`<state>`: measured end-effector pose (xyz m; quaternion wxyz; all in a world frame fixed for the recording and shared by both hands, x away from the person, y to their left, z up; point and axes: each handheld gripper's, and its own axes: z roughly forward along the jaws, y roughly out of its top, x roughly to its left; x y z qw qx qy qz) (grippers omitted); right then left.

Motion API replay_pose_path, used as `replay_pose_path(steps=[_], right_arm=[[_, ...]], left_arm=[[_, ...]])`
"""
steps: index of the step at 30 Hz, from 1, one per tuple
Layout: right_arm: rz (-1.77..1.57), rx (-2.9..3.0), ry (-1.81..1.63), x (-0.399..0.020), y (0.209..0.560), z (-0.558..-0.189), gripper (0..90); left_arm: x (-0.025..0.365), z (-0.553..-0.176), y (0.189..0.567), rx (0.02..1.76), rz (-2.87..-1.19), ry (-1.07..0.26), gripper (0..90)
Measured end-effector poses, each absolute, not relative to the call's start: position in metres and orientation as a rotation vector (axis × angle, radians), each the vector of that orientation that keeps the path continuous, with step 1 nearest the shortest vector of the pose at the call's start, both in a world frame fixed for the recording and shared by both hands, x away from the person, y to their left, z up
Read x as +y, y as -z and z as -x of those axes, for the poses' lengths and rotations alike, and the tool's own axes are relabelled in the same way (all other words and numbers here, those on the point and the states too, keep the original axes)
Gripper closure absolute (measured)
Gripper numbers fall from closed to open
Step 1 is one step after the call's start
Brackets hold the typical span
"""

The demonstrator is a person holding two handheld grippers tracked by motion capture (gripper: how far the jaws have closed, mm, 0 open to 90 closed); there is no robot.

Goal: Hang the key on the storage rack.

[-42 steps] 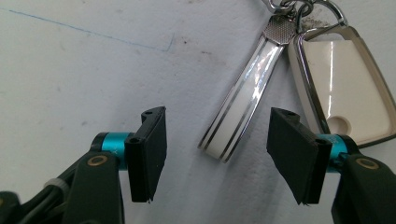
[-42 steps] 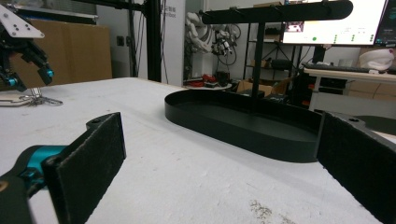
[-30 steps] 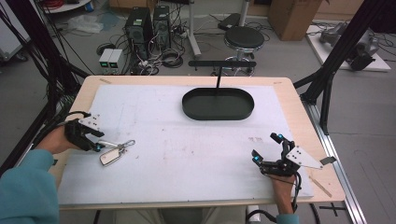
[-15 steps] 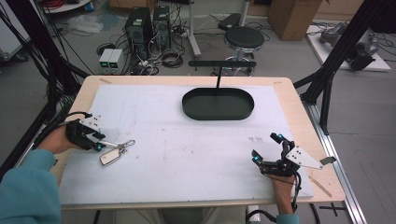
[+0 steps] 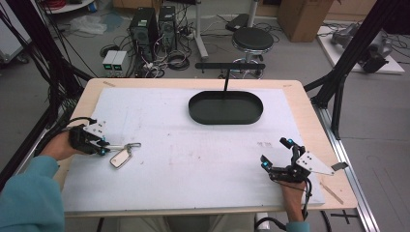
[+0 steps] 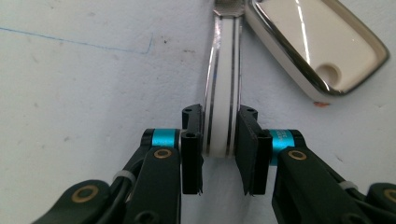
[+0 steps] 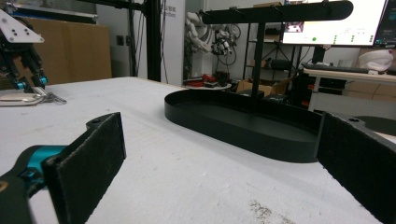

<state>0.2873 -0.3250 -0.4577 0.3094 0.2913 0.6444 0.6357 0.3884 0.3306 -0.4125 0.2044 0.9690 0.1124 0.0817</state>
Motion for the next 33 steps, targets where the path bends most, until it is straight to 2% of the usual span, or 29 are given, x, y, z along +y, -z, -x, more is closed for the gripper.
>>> replay_pose_path(steps=[16,24,33], right_arm=[[-0.778,1.695,-1.692,-0.326,0.458,-0.288,1.2],[-0.802,1.683,-1.698,-0.327,0.458,-0.289,1.2],[-0.838,1.701,-1.708,-0.326,0.456,-0.291,1.2]], left_arm=[[0.324,-0.383,0.408,0.322,-2.692,-0.26,74.0],[0.32,-0.377,0.396,0.335,-2.614,-0.349,74.1],[0.318,-0.373,0.381,0.387,-2.475,-0.361,74.2]])
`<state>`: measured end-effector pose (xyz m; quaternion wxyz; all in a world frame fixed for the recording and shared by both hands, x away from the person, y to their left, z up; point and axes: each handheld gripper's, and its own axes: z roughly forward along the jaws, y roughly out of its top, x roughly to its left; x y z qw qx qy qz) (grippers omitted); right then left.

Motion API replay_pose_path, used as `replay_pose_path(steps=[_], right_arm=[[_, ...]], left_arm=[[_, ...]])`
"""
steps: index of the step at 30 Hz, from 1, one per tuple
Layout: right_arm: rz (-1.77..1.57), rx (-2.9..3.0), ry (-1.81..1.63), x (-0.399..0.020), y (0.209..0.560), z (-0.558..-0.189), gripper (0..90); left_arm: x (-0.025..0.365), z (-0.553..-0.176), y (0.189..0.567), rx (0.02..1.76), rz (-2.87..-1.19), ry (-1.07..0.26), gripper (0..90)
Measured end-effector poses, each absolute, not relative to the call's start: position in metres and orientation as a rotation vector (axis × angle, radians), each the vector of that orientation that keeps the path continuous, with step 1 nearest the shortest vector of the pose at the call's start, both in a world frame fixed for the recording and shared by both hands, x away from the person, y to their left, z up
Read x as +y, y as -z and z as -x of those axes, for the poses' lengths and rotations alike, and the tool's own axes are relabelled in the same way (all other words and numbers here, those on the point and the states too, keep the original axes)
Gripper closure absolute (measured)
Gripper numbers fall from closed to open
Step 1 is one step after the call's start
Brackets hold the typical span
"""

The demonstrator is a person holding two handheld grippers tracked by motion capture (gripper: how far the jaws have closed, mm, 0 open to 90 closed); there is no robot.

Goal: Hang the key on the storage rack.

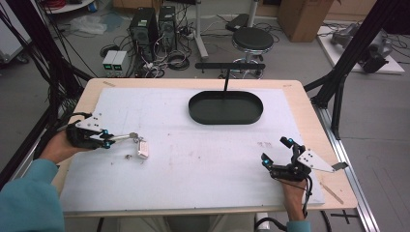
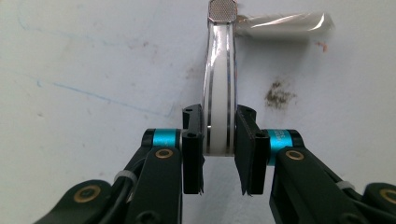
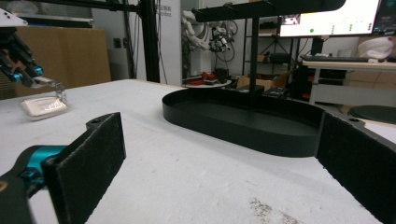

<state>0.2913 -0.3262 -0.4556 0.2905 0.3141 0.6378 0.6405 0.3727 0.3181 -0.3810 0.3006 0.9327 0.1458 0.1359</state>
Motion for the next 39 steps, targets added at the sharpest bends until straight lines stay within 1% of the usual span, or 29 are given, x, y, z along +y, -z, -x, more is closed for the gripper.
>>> replay_pose_path(steps=[1,5,9,22,24,29,39], right_arm=[[-0.832,1.701,-1.71,-0.326,0.455,-0.292,1.2],[-0.812,1.706,-1.726,-0.322,0.447,-0.295,1.2],[-0.777,1.714,-1.754,-0.318,0.437,-0.298,1.2],[-0.628,1.863,-1.778,-0.302,0.402,-0.314,1.2],[-0.595,1.901,-1.751,-0.298,0.394,-0.316,1.2],[-0.504,2.015,-1.748,-0.284,0.375,-0.325,1.2],[-0.321,2.199,-1.703,-0.251,0.334,-0.342,1.3]], left_arm=[[0.317,-0.372,0.38,0.385,-2.463,-0.375,74.2],[0.311,-0.373,0.371,0.382,-2.424,-0.353,74.2],[0.3,-0.373,0.36,0.346,-2.399,-0.363,74.2],[0.246,-0.38,0.335,0.234,-2.323,-0.315,74.1],[0.237,-0.382,0.332,0.212,-2.31,-0.28,74.1],[0.214,-0.385,0.327,0.164,-2.295,-0.246,74.1],[0.177,-0.388,0.321,0.086,-2.285,-0.204,74.0]])
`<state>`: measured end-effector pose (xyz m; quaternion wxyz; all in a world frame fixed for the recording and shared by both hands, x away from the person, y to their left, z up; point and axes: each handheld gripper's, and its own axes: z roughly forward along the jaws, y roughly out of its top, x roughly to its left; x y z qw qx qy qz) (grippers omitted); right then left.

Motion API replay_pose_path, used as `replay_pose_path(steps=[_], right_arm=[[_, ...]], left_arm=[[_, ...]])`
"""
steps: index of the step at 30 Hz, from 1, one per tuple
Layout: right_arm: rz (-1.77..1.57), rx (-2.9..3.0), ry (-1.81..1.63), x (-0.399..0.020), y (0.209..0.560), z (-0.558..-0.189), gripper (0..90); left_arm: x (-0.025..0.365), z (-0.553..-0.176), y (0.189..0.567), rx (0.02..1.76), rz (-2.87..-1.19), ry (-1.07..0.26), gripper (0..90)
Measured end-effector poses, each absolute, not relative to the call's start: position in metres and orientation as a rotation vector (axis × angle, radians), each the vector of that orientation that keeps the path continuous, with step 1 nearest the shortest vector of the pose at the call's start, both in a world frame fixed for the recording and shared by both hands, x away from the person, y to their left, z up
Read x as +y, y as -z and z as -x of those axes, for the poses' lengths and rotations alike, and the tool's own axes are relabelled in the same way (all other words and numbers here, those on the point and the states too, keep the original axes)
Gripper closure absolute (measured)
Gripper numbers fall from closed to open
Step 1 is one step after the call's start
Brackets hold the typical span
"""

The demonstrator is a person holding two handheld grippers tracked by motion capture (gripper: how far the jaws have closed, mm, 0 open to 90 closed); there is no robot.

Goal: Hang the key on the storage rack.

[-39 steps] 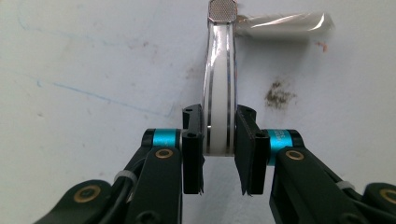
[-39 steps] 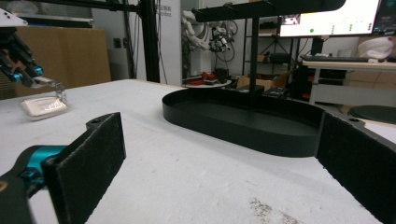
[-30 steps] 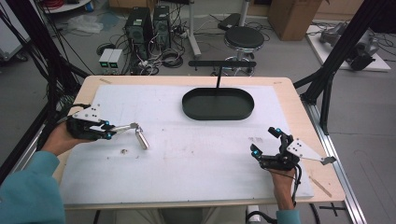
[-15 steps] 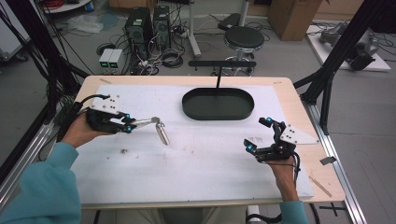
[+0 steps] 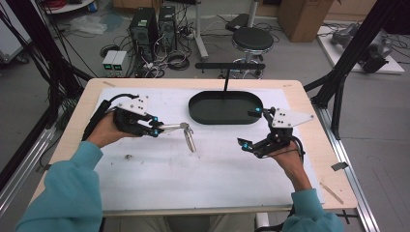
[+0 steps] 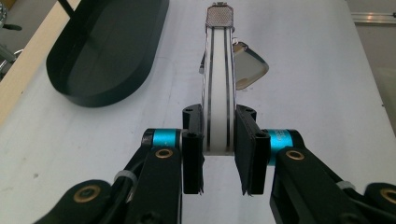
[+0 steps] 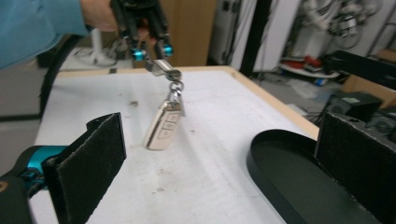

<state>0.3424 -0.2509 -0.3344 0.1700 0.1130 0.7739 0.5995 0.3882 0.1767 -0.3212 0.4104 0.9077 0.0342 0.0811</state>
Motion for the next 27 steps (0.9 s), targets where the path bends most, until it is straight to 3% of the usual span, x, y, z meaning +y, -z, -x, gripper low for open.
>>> replay_pose_path(steps=[20,27], right_arm=[[-0.136,2.498,-1.548,-0.192,0.307,-0.379,6.4],[-0.092,2.623,-1.485,-0.176,0.31,-0.387,23.6]], left_arm=[[0.136,-0.39,0.315,0.009,-2.263,-0.161,74.0],[0.126,-0.39,0.316,-0.01,-2.28,-0.14,74.0]])
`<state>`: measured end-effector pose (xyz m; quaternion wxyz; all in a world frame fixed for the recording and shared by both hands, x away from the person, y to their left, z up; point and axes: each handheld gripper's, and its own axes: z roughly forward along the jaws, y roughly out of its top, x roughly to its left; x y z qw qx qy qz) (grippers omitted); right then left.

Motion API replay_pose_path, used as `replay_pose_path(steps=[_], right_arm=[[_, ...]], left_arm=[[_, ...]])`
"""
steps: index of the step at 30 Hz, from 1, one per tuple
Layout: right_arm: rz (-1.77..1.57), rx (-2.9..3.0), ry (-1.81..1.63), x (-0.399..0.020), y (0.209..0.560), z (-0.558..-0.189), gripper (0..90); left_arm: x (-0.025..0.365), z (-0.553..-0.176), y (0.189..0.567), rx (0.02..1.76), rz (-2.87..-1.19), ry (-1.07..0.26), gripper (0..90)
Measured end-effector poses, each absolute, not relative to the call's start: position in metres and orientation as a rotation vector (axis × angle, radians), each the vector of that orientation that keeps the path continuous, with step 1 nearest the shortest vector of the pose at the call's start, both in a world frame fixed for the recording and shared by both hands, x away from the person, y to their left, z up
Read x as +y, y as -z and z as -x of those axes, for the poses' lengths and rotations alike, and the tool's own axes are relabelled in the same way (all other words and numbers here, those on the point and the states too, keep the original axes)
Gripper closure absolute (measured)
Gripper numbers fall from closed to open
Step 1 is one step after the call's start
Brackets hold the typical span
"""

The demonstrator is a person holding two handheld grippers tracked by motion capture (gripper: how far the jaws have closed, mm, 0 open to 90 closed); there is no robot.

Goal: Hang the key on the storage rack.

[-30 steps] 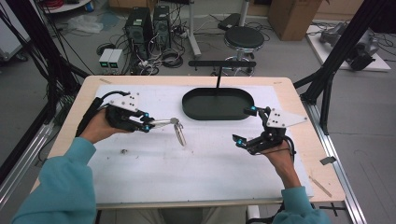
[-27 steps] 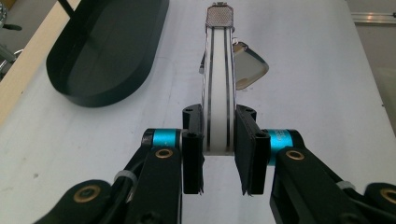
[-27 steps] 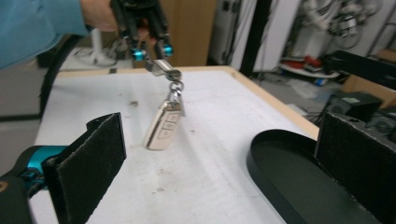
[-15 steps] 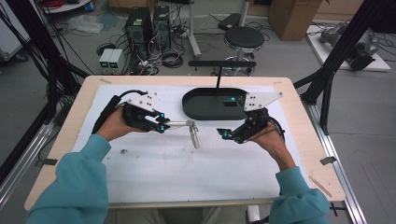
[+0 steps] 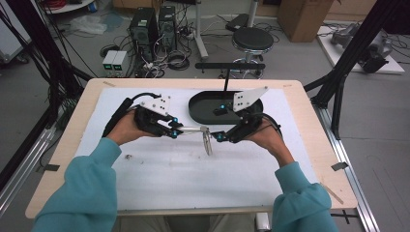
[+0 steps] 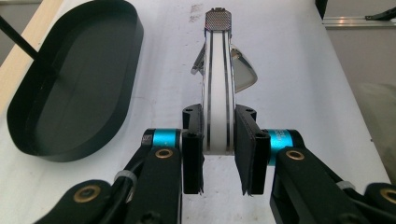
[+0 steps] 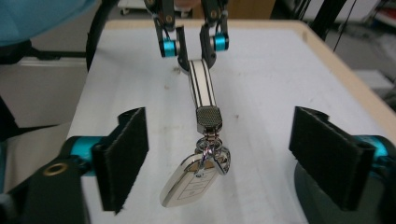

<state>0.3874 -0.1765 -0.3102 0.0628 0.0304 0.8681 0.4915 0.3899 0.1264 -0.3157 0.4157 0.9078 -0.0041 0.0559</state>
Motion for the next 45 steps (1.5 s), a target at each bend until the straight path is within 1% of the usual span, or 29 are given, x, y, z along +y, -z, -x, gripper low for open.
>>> replay_pose_path(steps=[3,4,8,12,18,23,27,29,31,32,33,38,41,43,45], right_arm=[[-0.069,2.661,-1.447,-0.17,0.312,-0.389,29.0],[-0.074,2.678,-1.425,-0.167,0.313,-0.389,32.5],[-0.054,2.73,-1.354,-0.16,0.316,-0.39,40.6],[-0.04,2.769,-1.303,-0.155,0.32,-0.391,45.4],[-0.027,2.824,-1.226,-0.146,0.327,-0.391,47.6],[-0.015,2.852,-1.148,-0.139,0.333,-0.392,47.4],[-0.008,2.867,-1.114,-0.136,0.336,-0.393,50.2],[-0.003,2.869,-1.11,-0.135,0.337,-0.394,55.1],[0.015,2.882,-1.104,-0.133,0.337,-0.395,62.0],[0.025,2.881,-1.092,-0.132,0.337,-0.394,66.2],[0.043,2.878,-1.082,-0.131,0.337,-0.394,73.3],[0.023,2.879,-1.08,-0.13,0.335,-0.393,74.4],[0.015,2.867,-1.107,-0.133,0.334,-0.395,74.5],[-0.016,2.866,-1.131,-0.135,0.333,-0.395,74.6],[-0.02,2.87,-1.132,-0.136,0.333,-0.396,74.7]], left_arm=[[0.122,-0.389,0.316,-0.022,-2.286,-0.142,74.0],[0.121,-0.389,0.317,-0.024,-2.287,-0.14,74.0],[0.119,-0.389,0.318,-0.028,-2.307,-0.137,74.0],[0.116,-0.388,0.32,-0.045,-2.324,-0.142,74.0],[0.113,-0.388,0.322,-0.06,-2.338,-0.137,74.4],[0.112,-0.388,0.322,-0.064,-2.332,-0.134,74.4],[0.113,-0.388,0.321,-0.064,-2.32,-0.143,74.4],[0.114,-0.387,0.32,-0.058,-2.317,-0.137,74.4],[0.114,-0.388,0.32,-0.06,-2.315,-0.136,74.4],[0.114,-0.388,0.32,-0.063,-2.318,-0.142,74.4],[0.114,-0.388,0.32,-0.06,-2.317,-0.141,74.4],[0.116,-0.388,0.32,-0.068,-2.308,-0.151,74.2],[0.119,-0.389,0.323,-0.043,-2.279,-0.154,73.8],[0.121,-0.389,0.325,-0.033,-2.236,-0.172,71.8],[0.124,-0.389,0.325,-0.022,-2.204,-0.207,60.0]])
